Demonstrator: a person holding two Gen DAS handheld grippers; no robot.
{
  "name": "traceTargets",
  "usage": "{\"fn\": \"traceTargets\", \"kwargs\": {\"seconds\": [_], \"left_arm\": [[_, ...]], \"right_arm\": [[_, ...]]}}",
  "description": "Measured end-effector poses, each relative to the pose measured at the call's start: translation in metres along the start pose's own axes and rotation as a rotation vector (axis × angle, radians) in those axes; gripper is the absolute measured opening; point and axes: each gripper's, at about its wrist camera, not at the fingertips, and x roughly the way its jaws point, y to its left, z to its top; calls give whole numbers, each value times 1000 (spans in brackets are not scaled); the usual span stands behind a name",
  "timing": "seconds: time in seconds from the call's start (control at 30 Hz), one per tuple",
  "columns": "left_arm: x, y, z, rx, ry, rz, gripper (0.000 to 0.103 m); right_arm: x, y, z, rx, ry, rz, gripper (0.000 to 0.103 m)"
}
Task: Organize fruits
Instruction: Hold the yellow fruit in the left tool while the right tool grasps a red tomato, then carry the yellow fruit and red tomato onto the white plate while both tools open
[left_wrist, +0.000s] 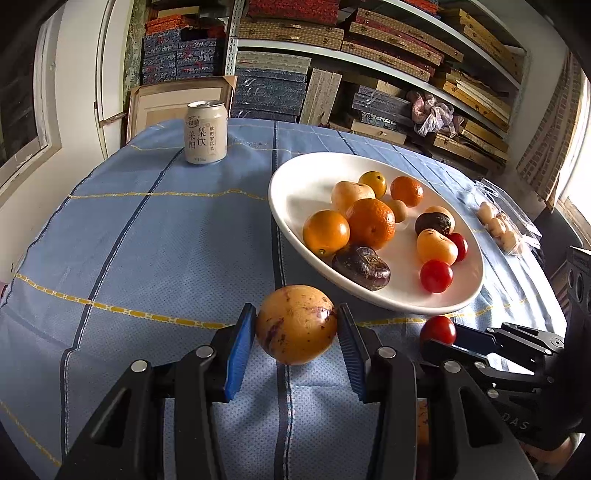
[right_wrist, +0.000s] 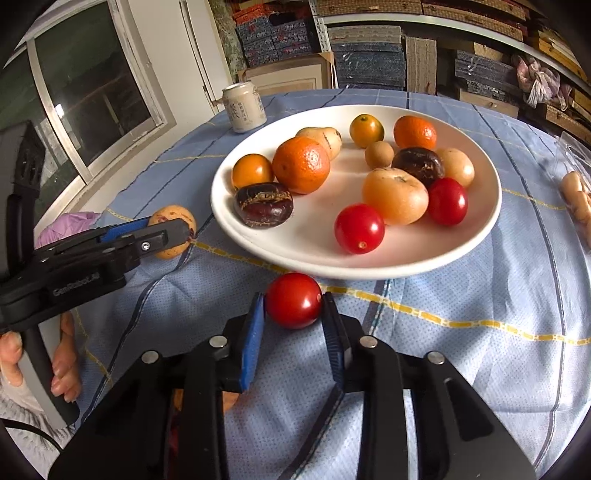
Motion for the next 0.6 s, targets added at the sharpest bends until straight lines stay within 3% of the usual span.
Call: {"fn": "traceTargets", "kwargs": {"seconds": [0.17, 0.33, 0.47, 0.6], "left_arm": [[-5, -2, 1, 8, -20, 0, 45], [-13, -5, 14, -3, -42, -6, 45], [-11, -20, 45, 75, -61, 53, 45], [2, -26, 72, 68, -70, 42, 45]], "right_arm": [[-27, -7, -3, 13, -43, 49, 30], [-61, -27, 6, 60, -140, 32, 30], [-70, -48, 26, 92, -175, -12, 30], [-58, -47, 53, 76, -183, 3, 30]]}}
